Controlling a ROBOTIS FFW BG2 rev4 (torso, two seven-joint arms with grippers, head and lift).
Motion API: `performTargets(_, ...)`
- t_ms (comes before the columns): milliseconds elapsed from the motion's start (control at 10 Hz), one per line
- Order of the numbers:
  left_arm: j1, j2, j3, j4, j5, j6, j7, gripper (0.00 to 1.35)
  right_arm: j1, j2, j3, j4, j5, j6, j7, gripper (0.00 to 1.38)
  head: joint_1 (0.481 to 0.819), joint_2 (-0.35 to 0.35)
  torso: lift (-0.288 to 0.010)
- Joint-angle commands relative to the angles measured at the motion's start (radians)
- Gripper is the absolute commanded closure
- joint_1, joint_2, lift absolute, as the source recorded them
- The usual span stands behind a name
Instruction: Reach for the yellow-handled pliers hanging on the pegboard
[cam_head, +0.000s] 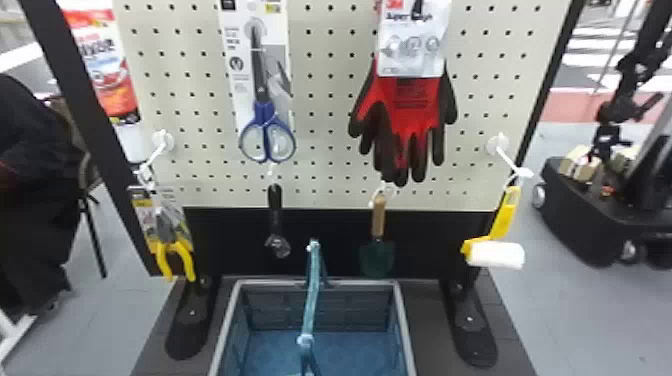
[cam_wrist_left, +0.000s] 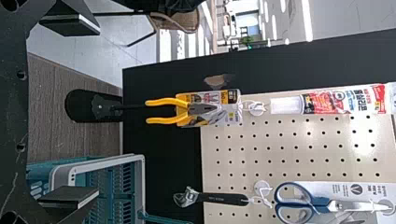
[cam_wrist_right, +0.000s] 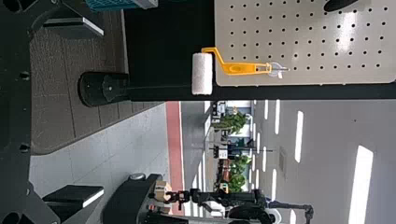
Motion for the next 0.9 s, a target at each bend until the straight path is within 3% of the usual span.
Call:
performTargets(0, 0.001, 0.0, 0.0, 0.0, 0.002, 0.002, 0.0, 0.1, 0.0, 0.0, 0.0, 0.0, -0.001, 0.001, 0.0, 0.12, 0.549, 0.0, -0.1)
performTargets(800, -0.001, 0.0, -0.002, 0.0, 0.005, 0.008, 0.0, 0.1, 0.002, 0.0, 0.002, 0.008, 0.0, 0.001, 0.0, 0.12, 0.549, 0.0, -0.1)
